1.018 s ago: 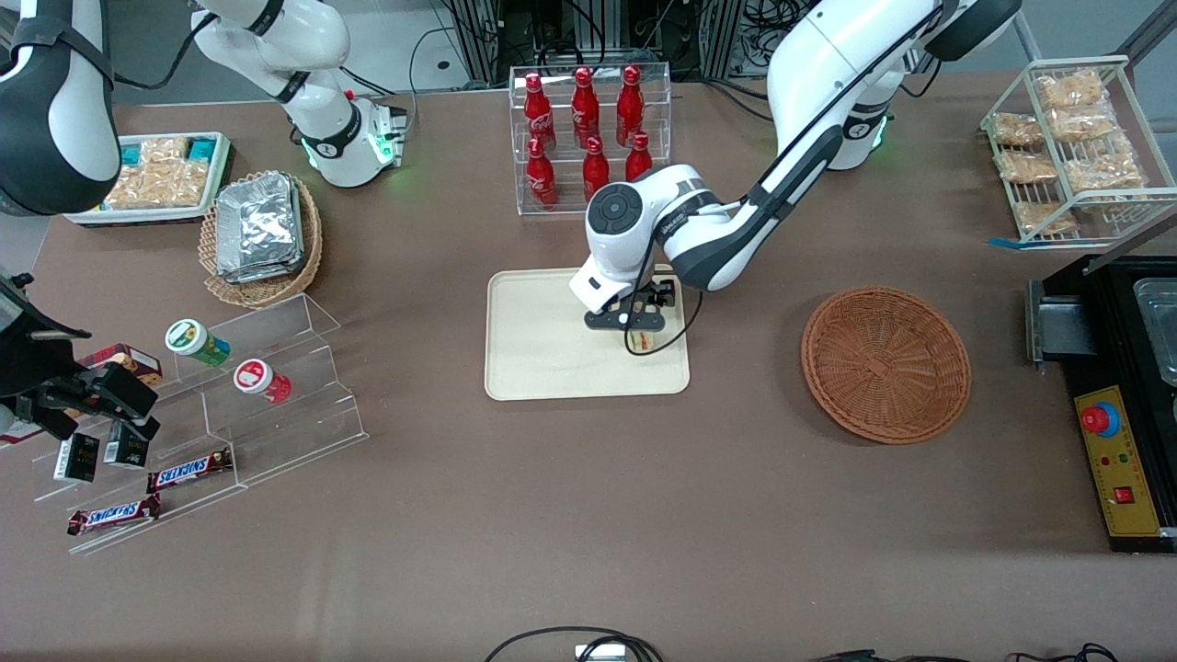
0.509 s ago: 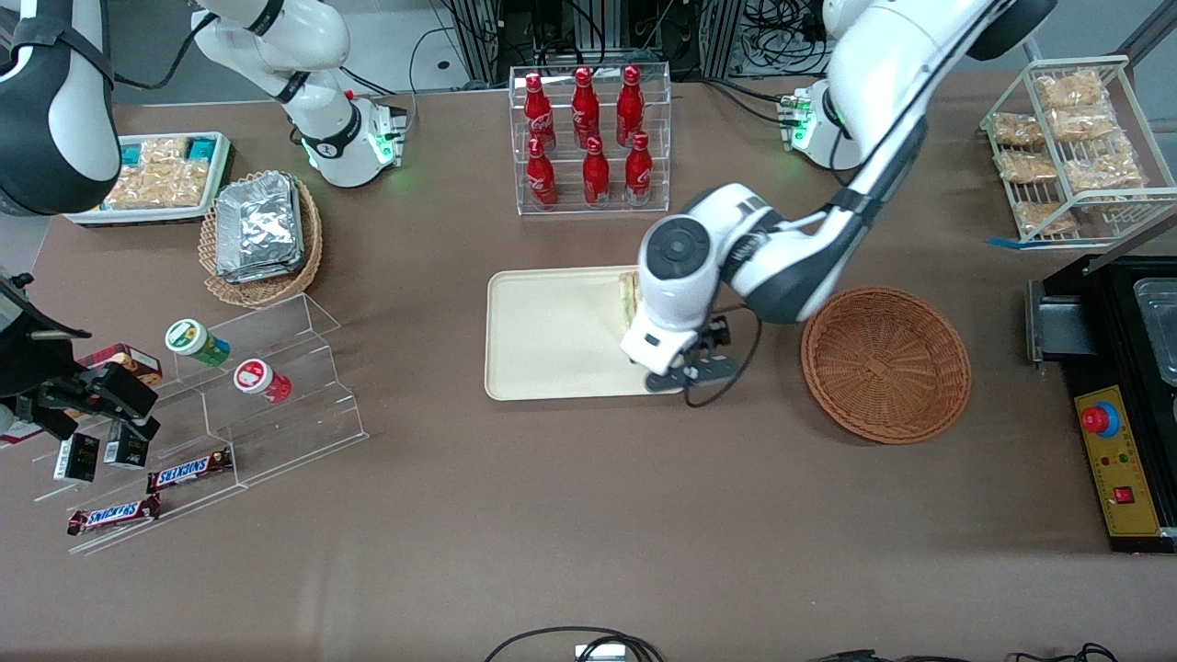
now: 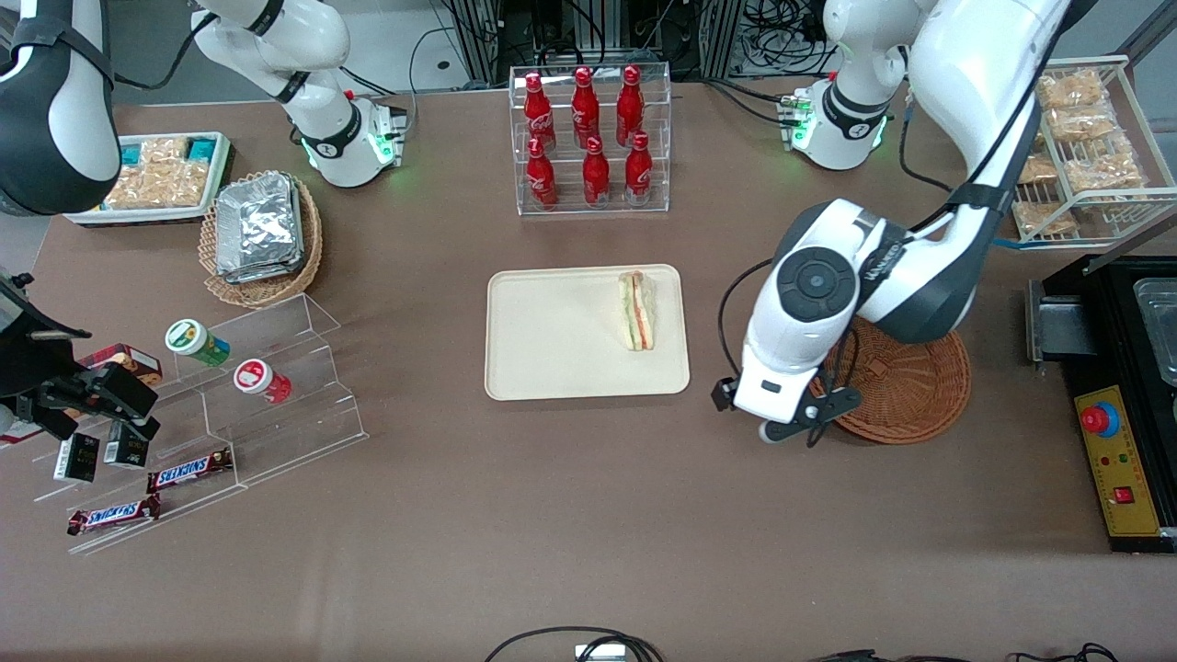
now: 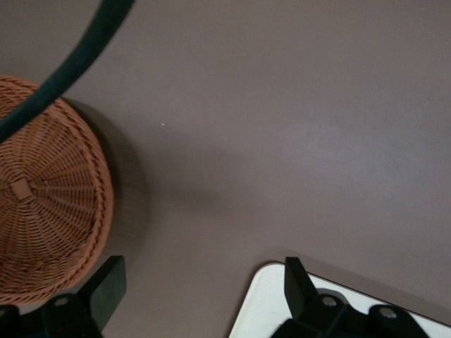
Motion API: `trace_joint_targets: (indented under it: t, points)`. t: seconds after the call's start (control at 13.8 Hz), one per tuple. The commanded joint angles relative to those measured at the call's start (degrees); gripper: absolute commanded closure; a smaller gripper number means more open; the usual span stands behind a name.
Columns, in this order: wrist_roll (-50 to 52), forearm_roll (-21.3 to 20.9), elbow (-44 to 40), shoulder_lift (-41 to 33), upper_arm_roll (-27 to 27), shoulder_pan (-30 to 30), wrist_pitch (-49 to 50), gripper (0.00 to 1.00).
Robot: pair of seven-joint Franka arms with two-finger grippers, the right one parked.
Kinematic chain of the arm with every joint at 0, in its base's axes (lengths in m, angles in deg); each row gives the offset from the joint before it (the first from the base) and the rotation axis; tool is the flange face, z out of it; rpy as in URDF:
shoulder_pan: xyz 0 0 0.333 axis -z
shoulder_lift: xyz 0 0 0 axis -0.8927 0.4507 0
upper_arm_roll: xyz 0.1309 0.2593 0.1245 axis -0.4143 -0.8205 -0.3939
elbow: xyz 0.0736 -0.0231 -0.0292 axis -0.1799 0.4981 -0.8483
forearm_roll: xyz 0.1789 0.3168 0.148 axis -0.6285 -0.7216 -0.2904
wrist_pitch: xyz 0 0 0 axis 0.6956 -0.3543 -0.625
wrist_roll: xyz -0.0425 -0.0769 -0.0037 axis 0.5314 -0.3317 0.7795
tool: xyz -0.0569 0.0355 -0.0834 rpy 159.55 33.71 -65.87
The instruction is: Place sandwich from basket to tray
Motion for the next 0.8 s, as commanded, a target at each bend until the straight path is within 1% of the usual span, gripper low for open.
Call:
trace_joint_targets:
  t: [0.0,0.15,0.22,0.29,0.44,0.51,0.65,0.73]
  points:
    - [-3.18,2.09,0.29,-1.88,0.29,-1.65,2.6,0.01]
    - [-7.38,2.27,0.55,-2.76,0.2,-2.96,6.19,0.01]
    - [-10.8,4.01,0.47,-3.81,0.29,-4.54,8.21,0.01]
    - [-14.31,6.64,0.47,-5.3,-0.06,-4.82,9.54,0.01]
    - [-20.82,9.29,1.26,-9.25,-4.26,-4.82,12.0,0.01]
    - [-23.9,10.26,1.26,-10.75,-5.5,-4.82,13.93,0.01]
    - [-31.54,10.62,1.35,-14.26,-9.45,-4.64,17.1,0.01]
    - [-34.88,11.58,1.52,-16.02,-11.3,-4.64,17.98,0.01]
